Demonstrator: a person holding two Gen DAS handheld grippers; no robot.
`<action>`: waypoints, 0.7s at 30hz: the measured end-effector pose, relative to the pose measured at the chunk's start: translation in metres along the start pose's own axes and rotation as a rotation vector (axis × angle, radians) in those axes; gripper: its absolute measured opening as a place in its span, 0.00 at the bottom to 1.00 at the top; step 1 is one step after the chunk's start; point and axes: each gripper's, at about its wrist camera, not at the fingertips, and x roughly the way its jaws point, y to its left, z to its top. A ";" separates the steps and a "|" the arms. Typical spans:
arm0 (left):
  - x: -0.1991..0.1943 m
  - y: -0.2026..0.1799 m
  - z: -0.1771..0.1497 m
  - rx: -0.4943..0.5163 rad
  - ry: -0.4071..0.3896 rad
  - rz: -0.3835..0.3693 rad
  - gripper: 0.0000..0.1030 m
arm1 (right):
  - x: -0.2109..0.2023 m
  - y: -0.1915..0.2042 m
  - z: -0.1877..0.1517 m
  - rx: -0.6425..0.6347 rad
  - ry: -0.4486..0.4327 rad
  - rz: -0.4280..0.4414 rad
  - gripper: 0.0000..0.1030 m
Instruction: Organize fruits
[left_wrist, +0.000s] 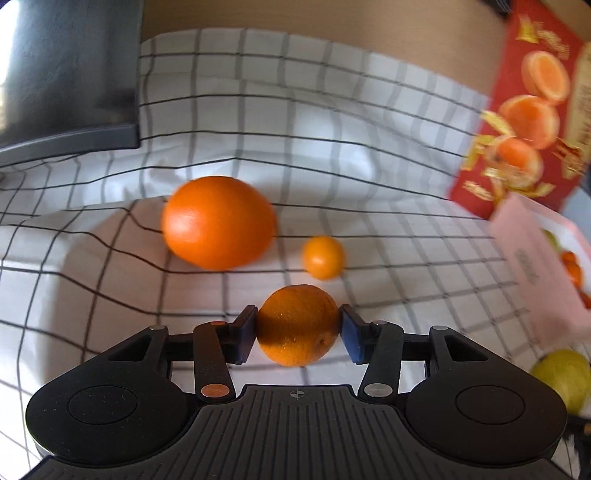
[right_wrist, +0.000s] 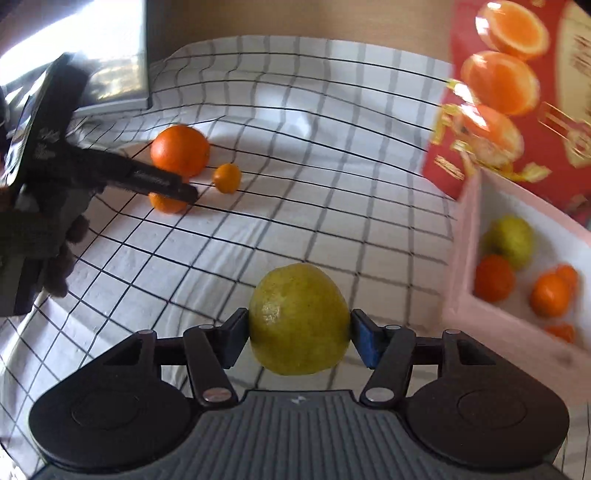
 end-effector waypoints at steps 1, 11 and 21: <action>-0.005 -0.005 -0.004 0.010 -0.006 -0.012 0.51 | -0.006 -0.003 -0.004 0.015 -0.002 -0.011 0.57; -0.051 -0.102 -0.045 0.039 0.091 -0.251 0.52 | -0.040 -0.049 -0.054 0.076 0.022 -0.101 0.58; -0.049 -0.150 -0.078 0.104 0.175 -0.187 0.52 | -0.043 -0.074 -0.071 0.142 -0.048 -0.029 0.58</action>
